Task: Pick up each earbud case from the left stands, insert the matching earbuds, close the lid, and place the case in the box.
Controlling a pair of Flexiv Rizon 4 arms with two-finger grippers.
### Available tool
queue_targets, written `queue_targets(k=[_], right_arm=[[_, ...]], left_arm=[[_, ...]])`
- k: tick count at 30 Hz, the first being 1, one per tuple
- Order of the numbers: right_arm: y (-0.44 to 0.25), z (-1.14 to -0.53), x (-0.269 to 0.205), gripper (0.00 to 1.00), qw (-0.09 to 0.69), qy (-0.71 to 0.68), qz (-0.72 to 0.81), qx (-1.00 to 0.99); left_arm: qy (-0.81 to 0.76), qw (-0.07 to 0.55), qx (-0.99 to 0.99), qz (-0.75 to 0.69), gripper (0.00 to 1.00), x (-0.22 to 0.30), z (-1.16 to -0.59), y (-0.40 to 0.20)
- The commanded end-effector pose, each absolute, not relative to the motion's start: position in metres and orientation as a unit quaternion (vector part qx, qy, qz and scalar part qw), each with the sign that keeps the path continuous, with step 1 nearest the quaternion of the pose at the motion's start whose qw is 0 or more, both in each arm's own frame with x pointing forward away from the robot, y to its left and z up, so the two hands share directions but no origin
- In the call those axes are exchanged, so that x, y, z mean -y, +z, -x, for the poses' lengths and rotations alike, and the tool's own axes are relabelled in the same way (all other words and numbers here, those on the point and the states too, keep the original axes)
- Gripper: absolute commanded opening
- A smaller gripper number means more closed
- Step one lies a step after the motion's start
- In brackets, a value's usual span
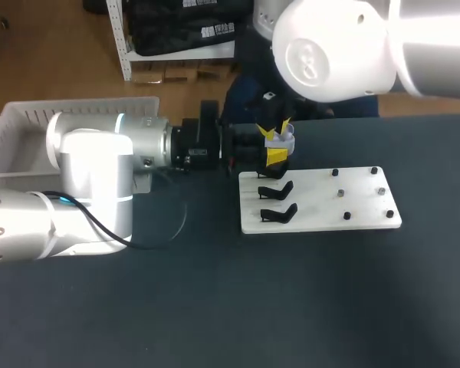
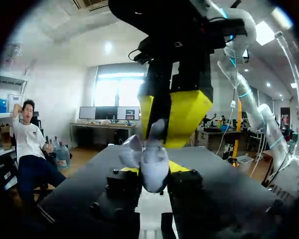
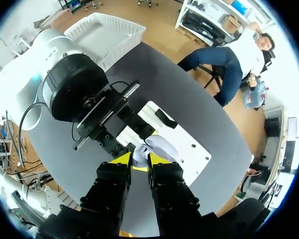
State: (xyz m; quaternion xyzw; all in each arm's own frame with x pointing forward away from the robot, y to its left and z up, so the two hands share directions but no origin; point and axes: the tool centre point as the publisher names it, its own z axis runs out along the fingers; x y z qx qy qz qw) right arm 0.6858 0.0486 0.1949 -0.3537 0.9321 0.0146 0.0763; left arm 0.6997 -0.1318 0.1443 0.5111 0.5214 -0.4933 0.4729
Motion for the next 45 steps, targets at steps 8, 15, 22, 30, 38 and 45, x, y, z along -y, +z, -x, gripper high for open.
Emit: queue_targets(k=[8, 15, 22, 30, 38, 45], right_arm=[[0.1935, -0.6795, -0.0457, 0.00, 0.084, 0.013, 0.346, -0.934], [0.1946, -0.6777, -0.0449, 0.00, 0.088, 0.016, 0.343, -0.935], [0.1938, -0.6765, -0.0427, 0.00, 0.086, 0.015, 0.340, -0.936], [0.1927, -0.6781, -0.0418, 0.00, 0.086, 0.016, 0.338, -0.937], [0.1927, -0.6817, -0.0430, 0.00, 0.087, 0.017, 0.340, -0.936], [0.1902, -0.6836, -0.0434, 0.00, 0.085, 0.018, 0.341, -0.936]], left_arm=[[-0.493, 0.476, -0.520, -0.510, 0.00, 0.1322, -0.6988, 0.1436], [-0.493, 0.476, -0.520, -0.510, 0.00, 0.1322, -0.6988, 0.1436], [-0.493, 0.476, -0.520, -0.510, 0.00, 0.1322, -0.6988, 0.1436], [-0.493, 0.476, -0.520, -0.510, 0.00, 0.1322, -0.6988, 0.1436], [-0.493, 0.476, -0.520, -0.510, 0.00, 0.1322, -0.6988, 0.1436], [-0.493, 0.476, -0.520, -0.510, 0.00, 0.1322, -0.6988, 0.1436]])
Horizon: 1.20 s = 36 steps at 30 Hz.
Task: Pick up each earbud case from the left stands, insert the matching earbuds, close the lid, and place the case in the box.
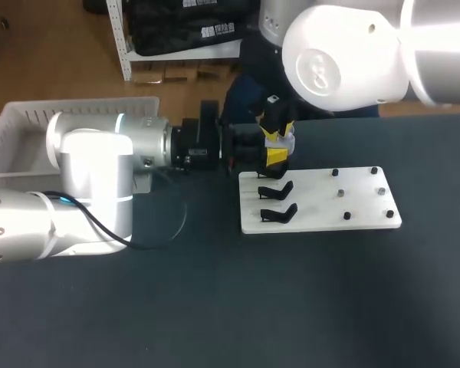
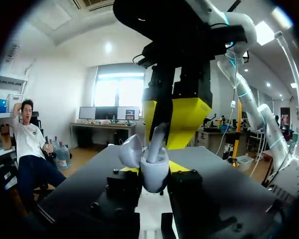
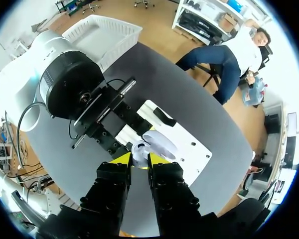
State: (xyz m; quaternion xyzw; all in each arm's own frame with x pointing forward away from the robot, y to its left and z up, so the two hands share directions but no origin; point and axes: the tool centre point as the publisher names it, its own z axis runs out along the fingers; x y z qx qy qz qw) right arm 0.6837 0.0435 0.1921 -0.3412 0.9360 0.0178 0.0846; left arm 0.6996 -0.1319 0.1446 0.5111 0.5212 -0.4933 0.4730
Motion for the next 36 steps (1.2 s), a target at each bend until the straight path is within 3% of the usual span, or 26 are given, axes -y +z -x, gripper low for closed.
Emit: queue_targets(k=[1, 30, 33, 36], right_arm=[[0.1898, -0.6836, -0.0437, 0.00, 0.084, 0.019, 0.342, -0.936], [0.1869, -0.6863, -0.0490, 0.00, 0.068, -0.004, 0.356, -0.932], [0.1870, -0.6863, -0.0489, 0.18, 0.067, -0.005, 0.355, -0.932], [0.1869, -0.6861, -0.0484, 0.17, 0.066, -0.005, 0.355, -0.933]], left_arm=[[-0.493, 0.476, -0.520, -0.510, 0.00, 0.1322, -0.6988, 0.1436], [-0.493, 0.476, -0.520, -0.510, 0.00, 0.1322, -0.6988, 0.1436], [-0.493, 0.476, -0.520, -0.510, 0.00, 0.1322, -0.6988, 0.1436], [-0.493, 0.476, -0.520, -0.510, 0.00, 0.1322, -0.6988, 0.1436]])
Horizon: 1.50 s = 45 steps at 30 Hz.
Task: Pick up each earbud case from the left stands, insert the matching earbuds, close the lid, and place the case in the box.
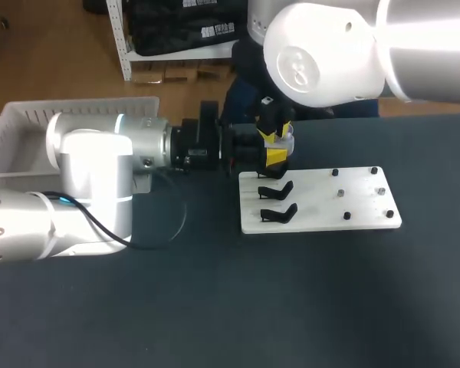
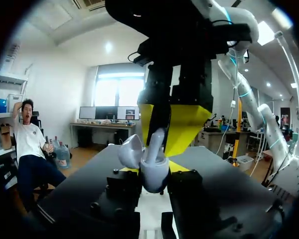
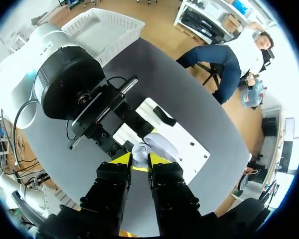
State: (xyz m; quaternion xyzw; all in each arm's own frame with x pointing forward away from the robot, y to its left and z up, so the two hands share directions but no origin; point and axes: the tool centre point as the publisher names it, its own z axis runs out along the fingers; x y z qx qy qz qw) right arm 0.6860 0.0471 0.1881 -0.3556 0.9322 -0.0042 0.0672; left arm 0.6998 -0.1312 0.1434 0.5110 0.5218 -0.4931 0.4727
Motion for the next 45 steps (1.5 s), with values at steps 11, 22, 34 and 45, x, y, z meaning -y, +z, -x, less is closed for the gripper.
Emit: queue_targets(k=[11, 22, 34, 45], right_arm=[[0.187, -0.686, -0.048, 0.38, 0.065, -0.005, 0.354, -0.933], [0.194, -0.686, -0.048, 0.39, 0.073, -0.010, 0.352, -0.933], [0.211, -0.680, -0.045, 0.40, 0.097, -0.015, 0.346, -0.933], [0.206, -0.654, -0.044, 0.13, 0.092, -0.004, 0.339, -0.936]], left_arm=[[-0.493, 0.476, -0.520, -0.510, 0.00, 0.132, -0.699, 0.144], [-0.493, 0.476, -0.520, -0.510, 0.00, 0.132, -0.699, 0.144], [-0.493, 0.476, -0.520, -0.510, 0.00, 0.132, -0.699, 0.144], [-0.493, 0.476, -0.520, -0.510, 0.00, 0.132, -0.699, 0.144]])
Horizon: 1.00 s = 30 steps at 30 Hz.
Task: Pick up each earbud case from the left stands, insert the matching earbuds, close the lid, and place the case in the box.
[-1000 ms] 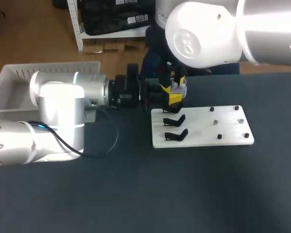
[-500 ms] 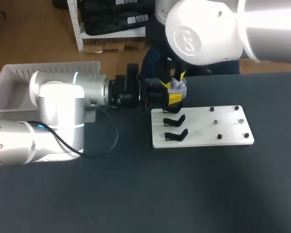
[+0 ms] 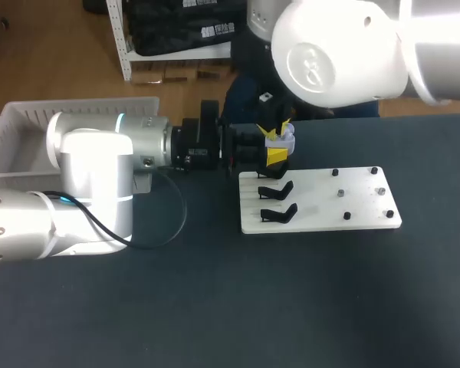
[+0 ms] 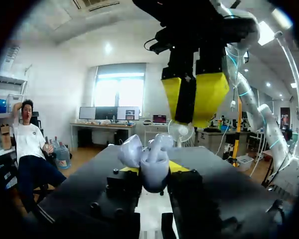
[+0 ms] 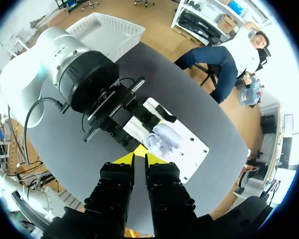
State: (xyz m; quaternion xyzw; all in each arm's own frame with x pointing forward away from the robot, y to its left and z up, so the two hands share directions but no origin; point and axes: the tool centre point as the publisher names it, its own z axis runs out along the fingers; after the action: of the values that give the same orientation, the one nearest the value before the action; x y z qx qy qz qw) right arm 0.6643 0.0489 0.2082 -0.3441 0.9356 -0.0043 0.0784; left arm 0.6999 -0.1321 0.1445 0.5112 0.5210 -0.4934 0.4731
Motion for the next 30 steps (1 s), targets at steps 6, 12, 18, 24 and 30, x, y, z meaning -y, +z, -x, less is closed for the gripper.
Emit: queue_targets(k=[6, 12, 18, 24, 30], right_arm=[[0.204, -0.651, -0.037, 0.13, 0.091, -0.002, 0.328, -0.940], [0.198, -0.655, -0.031, 0.00, 0.089, 0.001, 0.316, -0.945], [0.194, -0.660, -0.031, 0.00, 0.087, 0.002, 0.313, -0.946], [0.191, -0.667, -0.032, 0.00, 0.086, 0.001, 0.313, -0.946], [0.191, -0.672, -0.032, 0.00, 0.087, 0.001, 0.313, -0.946]], left_arm=[[-0.493, 0.476, -0.520, -0.510, 0.00, 0.132, -0.699, 0.144], [-0.493, 0.476, -0.520, -0.510, 0.00, 0.132, -0.699, 0.144], [-0.493, 0.476, -0.520, -0.510, 0.00, 0.132, -0.699, 0.144], [-0.493, 0.476, -0.520, -0.510, 0.00, 0.132, -0.699, 0.144], [-0.493, 0.476, -0.520, -0.510, 0.00, 0.132, -0.699, 0.144]])
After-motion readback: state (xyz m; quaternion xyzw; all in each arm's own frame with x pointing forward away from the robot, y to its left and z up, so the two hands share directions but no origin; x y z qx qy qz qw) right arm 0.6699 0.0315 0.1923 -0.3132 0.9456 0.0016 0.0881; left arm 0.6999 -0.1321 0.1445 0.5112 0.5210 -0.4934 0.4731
